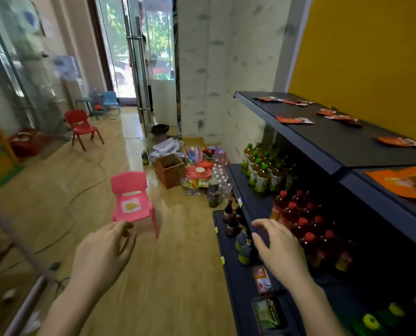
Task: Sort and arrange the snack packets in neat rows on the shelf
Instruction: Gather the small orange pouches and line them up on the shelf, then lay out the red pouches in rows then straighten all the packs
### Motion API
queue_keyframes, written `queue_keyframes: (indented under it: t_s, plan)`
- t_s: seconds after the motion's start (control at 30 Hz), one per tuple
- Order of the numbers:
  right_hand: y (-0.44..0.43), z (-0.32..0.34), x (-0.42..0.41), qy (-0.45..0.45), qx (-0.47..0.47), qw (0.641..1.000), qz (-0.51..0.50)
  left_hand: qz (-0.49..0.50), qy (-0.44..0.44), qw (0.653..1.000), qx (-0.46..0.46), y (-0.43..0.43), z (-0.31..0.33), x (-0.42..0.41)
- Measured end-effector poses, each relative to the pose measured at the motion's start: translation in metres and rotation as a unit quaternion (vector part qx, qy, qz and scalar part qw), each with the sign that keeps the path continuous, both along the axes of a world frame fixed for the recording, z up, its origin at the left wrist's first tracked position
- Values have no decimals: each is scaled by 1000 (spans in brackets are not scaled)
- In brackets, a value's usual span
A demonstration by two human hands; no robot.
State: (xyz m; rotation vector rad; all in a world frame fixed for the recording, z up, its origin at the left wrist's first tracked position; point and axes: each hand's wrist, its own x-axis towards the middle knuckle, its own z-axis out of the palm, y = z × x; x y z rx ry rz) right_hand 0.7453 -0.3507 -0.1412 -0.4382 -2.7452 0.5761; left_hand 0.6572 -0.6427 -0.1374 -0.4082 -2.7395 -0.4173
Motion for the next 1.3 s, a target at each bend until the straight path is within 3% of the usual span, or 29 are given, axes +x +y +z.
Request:
queue_keyframes:
  t_s: [0.23, 0.43, 0.7, 0.97, 1.3]
  plan:
    - [11, -16, -110, -56, 23, 998, 34, 25, -65, 998, -6, 2, -32, -100]
    - [16, -16, -209, -39, 8, 999, -17, -13, -66, 997, -30, 23, -36, -235]
    - [30, 23, -322, 16, 0, 991, -136, -157, 0, 987, -17, 87, 7, -403]
    - [82, 49, -374, 9, 20, 977, -214, -304, 9, 953, 13, 191, 15, -492]
    - [181, 88, -433, 83, 59, 949, -297, -420, 62, 902, 81, 344, 60, -572]
